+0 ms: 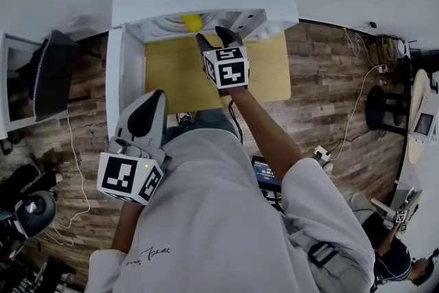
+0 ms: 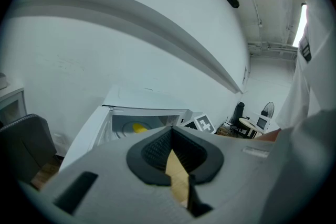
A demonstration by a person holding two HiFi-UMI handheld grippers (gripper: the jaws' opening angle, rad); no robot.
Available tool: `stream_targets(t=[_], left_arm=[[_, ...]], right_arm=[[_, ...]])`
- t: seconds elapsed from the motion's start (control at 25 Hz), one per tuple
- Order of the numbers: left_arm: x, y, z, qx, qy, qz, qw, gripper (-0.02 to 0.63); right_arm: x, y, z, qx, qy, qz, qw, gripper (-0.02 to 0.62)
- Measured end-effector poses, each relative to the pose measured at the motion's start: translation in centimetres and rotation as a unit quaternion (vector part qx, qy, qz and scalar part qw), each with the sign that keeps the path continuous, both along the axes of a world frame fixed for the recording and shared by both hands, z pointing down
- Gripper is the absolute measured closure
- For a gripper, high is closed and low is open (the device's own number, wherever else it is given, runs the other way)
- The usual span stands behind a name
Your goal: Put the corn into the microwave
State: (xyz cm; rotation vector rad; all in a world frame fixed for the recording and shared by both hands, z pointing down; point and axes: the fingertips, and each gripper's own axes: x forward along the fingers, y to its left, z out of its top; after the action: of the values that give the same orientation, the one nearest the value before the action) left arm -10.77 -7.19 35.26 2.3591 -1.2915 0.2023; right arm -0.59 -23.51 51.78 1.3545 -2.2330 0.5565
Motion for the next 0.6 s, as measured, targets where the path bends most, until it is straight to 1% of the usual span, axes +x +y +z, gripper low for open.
stream_targets(t=[0.28,0.6], left_arm=[[-0.2,0.0,-0.2,0.008,0.002,0.002,1.0000,0.615],[-0.3,0.5,0.1,0.009,0.006,0.005,0.9999,0.615]], right_arm=[[1.2,1.6,-1.0,0.003,-0.007,0.012,1.000,0.387],[2.1,3.7,-1.7,-0.004,-0.020,0.021,1.000,0.412]])
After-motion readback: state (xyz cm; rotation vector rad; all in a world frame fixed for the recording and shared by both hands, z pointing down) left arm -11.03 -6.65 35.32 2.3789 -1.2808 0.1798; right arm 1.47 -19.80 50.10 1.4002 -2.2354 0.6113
